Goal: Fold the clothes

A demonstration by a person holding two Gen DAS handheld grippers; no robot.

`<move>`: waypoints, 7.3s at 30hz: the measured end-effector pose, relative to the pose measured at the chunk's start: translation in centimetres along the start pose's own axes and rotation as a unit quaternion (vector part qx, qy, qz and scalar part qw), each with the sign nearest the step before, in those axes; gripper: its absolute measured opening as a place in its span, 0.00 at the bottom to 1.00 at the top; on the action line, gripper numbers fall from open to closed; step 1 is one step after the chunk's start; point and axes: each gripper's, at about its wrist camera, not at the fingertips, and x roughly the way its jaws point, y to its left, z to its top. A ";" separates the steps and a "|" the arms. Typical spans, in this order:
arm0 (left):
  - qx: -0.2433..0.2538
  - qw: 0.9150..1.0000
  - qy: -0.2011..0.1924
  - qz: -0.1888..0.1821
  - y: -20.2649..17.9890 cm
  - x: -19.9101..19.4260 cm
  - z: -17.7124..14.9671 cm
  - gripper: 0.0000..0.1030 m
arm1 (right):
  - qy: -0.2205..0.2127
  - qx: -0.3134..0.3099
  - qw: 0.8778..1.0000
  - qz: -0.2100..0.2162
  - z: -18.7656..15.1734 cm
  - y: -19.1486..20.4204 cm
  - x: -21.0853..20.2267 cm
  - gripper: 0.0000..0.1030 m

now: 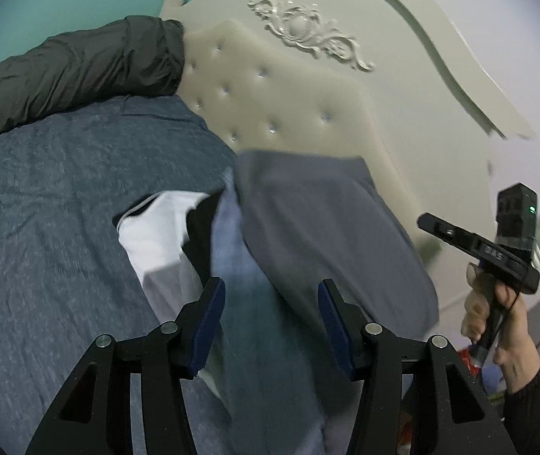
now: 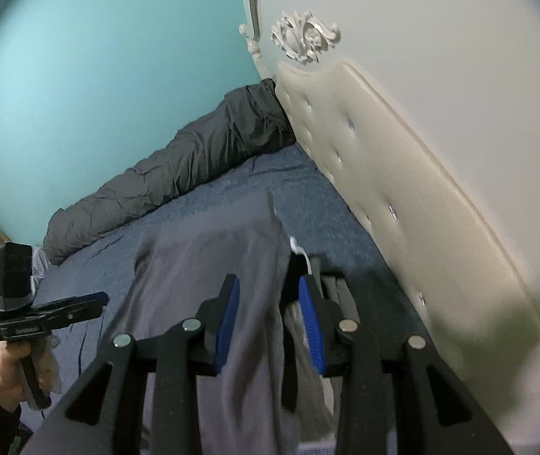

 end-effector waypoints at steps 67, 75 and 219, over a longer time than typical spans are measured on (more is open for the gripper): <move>-0.019 0.999 0.027 -0.013 -1.0 -3.3 -9.7 0.03 | 0.013 0.091 0.996 0.013 -9.1 -1.8 -3.1 0.02; -0.014 1.000 0.002 -0.008 -1.0 -4.2 -7.8 0.30 | -0.025 0.096 0.995 0.030 -6.3 -1.5 -4.3 0.39; -0.034 0.996 -0.042 0.067 4.2 5.6 6.5 0.32 | -0.067 0.035 0.995 0.064 -7.5 0.6 -1.5 0.09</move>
